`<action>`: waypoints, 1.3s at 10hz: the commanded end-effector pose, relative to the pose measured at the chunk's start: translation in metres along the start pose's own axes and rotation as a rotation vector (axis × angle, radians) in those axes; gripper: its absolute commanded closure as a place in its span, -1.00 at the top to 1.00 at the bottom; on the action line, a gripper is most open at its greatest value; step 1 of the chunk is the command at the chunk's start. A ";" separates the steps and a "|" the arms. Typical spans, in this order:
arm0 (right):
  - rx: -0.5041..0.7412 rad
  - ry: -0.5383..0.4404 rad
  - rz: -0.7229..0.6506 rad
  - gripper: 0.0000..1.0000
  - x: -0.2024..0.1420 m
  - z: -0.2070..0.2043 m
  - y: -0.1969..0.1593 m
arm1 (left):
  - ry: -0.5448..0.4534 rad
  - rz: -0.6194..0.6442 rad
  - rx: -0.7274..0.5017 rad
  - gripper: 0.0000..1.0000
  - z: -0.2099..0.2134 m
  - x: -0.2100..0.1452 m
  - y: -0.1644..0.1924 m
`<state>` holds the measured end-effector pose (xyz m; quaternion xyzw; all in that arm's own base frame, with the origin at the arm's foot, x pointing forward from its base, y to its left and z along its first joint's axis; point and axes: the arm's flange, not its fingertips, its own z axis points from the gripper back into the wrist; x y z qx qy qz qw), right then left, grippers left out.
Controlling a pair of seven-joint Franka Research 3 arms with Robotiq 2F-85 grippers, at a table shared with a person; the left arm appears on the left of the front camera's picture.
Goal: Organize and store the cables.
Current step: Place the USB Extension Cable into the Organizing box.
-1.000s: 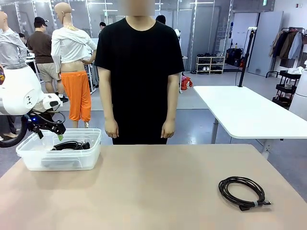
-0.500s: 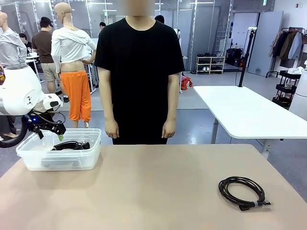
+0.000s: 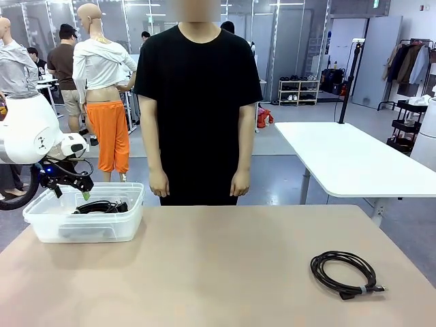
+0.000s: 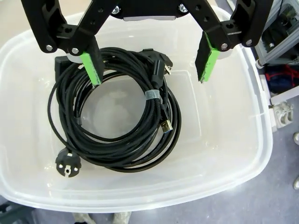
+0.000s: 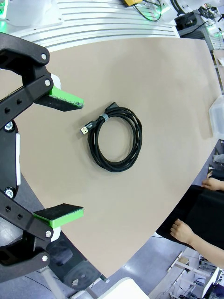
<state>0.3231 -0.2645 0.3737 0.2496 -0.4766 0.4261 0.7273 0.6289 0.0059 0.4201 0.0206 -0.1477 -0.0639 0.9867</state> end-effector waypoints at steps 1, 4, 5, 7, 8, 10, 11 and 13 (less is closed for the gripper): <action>-0.016 0.003 -0.024 1.00 0.005 0.000 0.000 | -0.016 -0.032 -0.052 1.00 0.014 -0.004 0.001; -0.016 0.003 -0.024 1.00 0.005 0.000 0.000 | -0.044 -0.116 -0.233 1.00 0.074 -0.064 0.013; -0.016 0.003 -0.024 1.00 0.005 0.000 0.000 | -0.060 -0.160 -0.251 1.00 0.092 -0.092 0.016; -0.016 0.003 -0.024 1.00 0.005 0.000 0.000 | -0.125 -0.255 -0.325 1.00 0.125 -0.146 0.026; -0.016 0.003 -0.024 1.00 0.005 0.000 0.000 | -0.161 -0.339 -0.347 1.00 0.136 -0.176 0.032; -0.016 0.003 -0.024 1.00 0.005 0.000 0.000 | -0.222 -0.440 -0.347 1.00 0.141 -0.213 0.044; -0.016 0.003 -0.024 1.00 0.005 0.000 0.000 | -0.274 -0.475 -0.341 1.00 0.139 -0.227 0.047; -0.016 0.003 -0.024 1.00 0.005 0.000 0.000 | -0.362 -0.582 -0.388 1.00 0.133 -0.257 0.060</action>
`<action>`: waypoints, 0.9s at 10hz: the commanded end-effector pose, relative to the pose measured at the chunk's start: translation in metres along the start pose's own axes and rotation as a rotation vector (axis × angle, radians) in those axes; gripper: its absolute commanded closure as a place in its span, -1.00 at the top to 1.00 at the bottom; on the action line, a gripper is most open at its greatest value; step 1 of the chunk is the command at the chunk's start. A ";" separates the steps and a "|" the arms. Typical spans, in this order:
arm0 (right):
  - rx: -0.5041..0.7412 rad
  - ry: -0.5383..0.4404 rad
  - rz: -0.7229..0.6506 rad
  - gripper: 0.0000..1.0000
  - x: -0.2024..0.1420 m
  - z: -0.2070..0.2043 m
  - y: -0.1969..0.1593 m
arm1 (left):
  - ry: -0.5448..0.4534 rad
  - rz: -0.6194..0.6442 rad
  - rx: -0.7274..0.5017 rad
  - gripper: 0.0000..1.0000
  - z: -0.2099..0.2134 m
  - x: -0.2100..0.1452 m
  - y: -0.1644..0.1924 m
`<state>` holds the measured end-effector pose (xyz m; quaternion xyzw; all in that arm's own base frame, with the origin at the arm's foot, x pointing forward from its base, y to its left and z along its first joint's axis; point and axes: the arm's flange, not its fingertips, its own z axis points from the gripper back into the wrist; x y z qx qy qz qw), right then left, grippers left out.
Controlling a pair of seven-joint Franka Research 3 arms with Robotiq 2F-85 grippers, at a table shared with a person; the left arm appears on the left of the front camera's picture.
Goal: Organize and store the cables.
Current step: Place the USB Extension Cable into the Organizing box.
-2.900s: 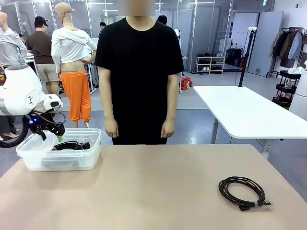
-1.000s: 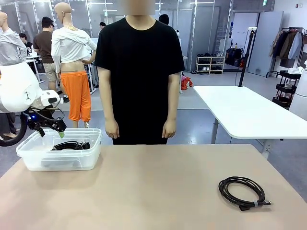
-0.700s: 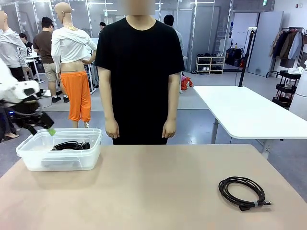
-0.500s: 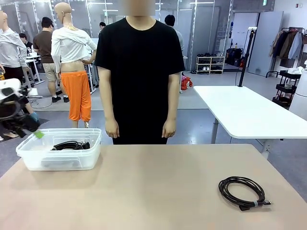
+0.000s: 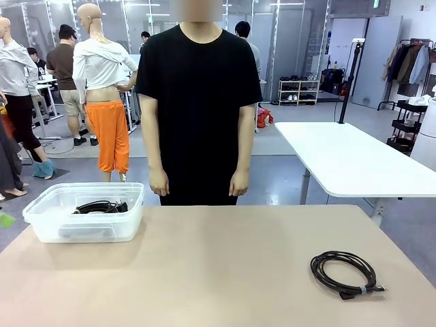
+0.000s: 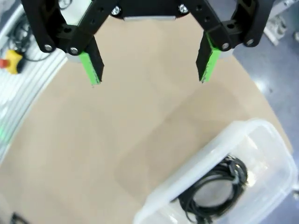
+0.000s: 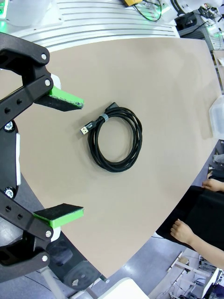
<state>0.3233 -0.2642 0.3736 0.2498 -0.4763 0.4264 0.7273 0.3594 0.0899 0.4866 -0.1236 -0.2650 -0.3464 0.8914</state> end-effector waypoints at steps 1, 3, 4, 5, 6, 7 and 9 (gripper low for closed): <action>-0.017 0.003 -0.024 1.00 0.005 0.000 0.000 | -0.103 -0.100 -0.078 1.00 0.000 -0.028 0.008; -0.017 0.003 -0.024 1.00 0.005 0.000 0.000 | -0.148 -0.160 -0.147 1.00 0.011 -0.062 0.032; -0.017 0.003 -0.024 1.00 0.005 0.000 0.000 | -0.192 -0.203 -0.218 1.00 0.014 -0.073 0.039; -0.017 0.003 -0.024 1.00 0.005 0.000 0.000 | -0.224 -0.234 -0.218 1.00 0.011 -0.078 0.044; -0.017 0.003 -0.024 1.00 0.005 0.000 0.000 | -0.244 -0.250 -0.226 1.00 0.006 -0.078 0.046; -0.017 0.003 -0.024 1.00 0.005 0.000 0.000 | -0.249 -0.246 -0.239 1.00 0.002 -0.079 0.048; -0.017 0.003 -0.024 1.00 0.005 0.000 0.000 | -0.220 -0.227 -0.181 1.00 0.010 -0.085 0.033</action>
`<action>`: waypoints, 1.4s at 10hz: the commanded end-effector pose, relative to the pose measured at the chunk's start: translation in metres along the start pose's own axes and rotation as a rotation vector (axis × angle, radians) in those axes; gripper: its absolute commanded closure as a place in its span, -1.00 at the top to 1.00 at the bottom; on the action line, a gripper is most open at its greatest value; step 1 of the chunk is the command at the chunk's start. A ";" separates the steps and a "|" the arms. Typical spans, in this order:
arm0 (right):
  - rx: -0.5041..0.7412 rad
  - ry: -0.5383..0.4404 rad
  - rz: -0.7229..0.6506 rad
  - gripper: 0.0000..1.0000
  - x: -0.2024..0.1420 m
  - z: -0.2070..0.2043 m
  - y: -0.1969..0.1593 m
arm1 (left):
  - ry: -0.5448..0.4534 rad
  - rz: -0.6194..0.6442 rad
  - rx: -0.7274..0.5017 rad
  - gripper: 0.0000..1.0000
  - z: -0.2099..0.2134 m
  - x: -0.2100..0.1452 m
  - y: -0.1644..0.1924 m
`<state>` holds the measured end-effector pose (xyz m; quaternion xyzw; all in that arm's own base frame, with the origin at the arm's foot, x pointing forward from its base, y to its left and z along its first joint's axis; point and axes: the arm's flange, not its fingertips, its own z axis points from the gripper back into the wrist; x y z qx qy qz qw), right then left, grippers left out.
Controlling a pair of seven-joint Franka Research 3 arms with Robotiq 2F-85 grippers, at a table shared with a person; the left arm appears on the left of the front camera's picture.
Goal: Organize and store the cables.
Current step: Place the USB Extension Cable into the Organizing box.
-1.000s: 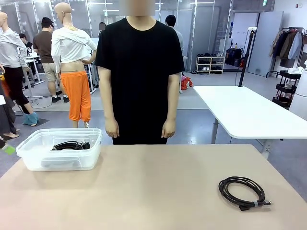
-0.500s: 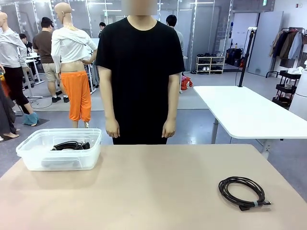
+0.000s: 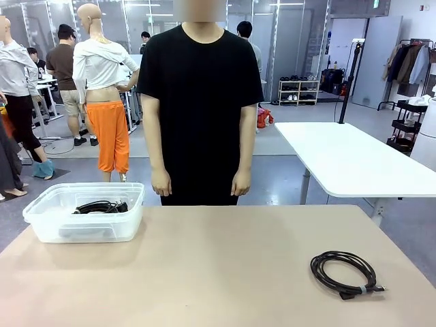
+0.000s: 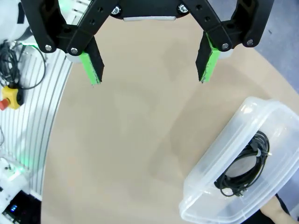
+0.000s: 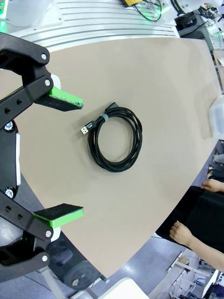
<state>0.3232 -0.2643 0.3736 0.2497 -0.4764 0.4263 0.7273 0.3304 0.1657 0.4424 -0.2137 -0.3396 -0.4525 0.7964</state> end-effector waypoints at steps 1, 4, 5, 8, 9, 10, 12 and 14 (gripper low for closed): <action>-0.017 0.003 -0.024 1.00 0.005 0.000 0.000 | 0.002 -0.001 0.008 1.00 0.004 0.001 -0.005; -0.017 0.003 -0.024 1.00 0.005 0.000 0.000 | 0.002 -0.001 0.008 1.00 0.004 0.001 -0.005; -0.017 0.003 -0.024 1.00 0.005 0.000 0.000 | 0.002 -0.001 0.008 1.00 0.004 0.001 -0.005; 0.065 0.149 0.040 1.00 0.047 -0.042 0.020 | 0.002 -0.001 0.008 1.00 0.004 0.001 -0.005; 0.132 0.233 0.065 1.00 0.068 -0.065 0.022 | 0.002 -0.001 0.008 1.00 0.004 0.001 -0.005; 0.191 0.313 0.107 1.00 0.086 -0.087 0.023 | 0.002 -0.001 0.008 1.00 0.004 0.001 -0.005; 0.325 0.528 0.161 1.00 0.117 -0.160 0.029 | 0.002 -0.001 0.008 1.00 0.004 0.001 -0.005; 0.338 0.544 0.163 1.00 0.118 -0.166 0.031 | 0.002 -0.001 0.008 1.00 0.004 0.001 -0.005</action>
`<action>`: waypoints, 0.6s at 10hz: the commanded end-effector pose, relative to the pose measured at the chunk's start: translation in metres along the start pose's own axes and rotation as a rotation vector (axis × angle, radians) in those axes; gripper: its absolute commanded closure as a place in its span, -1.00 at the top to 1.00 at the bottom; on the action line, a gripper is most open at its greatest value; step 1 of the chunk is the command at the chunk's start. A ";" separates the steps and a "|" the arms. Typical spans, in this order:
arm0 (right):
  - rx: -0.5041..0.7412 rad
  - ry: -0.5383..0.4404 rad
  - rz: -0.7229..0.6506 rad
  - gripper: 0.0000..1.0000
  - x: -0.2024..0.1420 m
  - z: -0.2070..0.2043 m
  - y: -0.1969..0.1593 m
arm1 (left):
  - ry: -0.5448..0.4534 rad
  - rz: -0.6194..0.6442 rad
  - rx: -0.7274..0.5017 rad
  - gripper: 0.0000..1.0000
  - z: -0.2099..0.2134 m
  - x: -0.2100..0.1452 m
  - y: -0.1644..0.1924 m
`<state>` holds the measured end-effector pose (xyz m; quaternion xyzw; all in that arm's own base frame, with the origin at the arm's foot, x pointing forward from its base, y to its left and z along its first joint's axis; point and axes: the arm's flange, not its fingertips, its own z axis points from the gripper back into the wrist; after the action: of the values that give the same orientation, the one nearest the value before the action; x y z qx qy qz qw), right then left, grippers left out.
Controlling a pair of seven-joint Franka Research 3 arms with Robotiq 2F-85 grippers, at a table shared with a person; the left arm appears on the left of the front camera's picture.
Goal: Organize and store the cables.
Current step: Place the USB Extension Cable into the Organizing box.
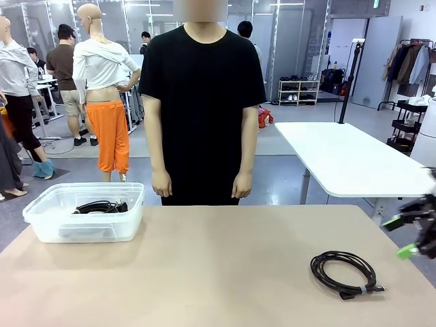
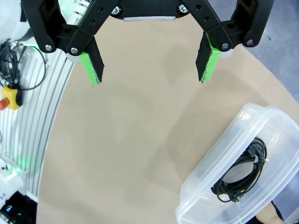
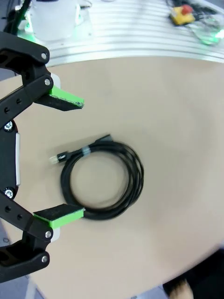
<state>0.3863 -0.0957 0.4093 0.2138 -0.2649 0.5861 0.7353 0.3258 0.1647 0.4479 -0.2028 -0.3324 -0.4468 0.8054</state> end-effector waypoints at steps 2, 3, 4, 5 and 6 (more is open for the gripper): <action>0.120 0.204 0.011 1.00 0.033 -0.051 -0.012 | -0.023 -0.013 -0.010 1.00 -0.001 -0.002 0.000; 0.142 0.254 0.007 1.00 0.036 -0.072 -0.012 | -0.023 -0.013 -0.010 1.00 -0.001 -0.002 0.000; 0.160 0.310 -0.006 1.00 0.035 -0.090 -0.011 | -0.023 -0.013 -0.010 1.00 -0.001 -0.002 0.000; 0.164 0.360 -0.014 1.00 0.031 -0.104 -0.009 | -0.023 -0.013 -0.010 1.00 -0.001 -0.002 0.000; 0.159 0.388 -0.010 1.00 0.027 -0.113 -0.006 | -0.023 -0.013 -0.010 1.00 -0.001 -0.002 0.000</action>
<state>0.4133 -0.0110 0.3446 0.1778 -0.0909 0.6383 0.7434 0.3257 0.1648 0.4478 -0.2029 -0.3321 -0.4466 0.8057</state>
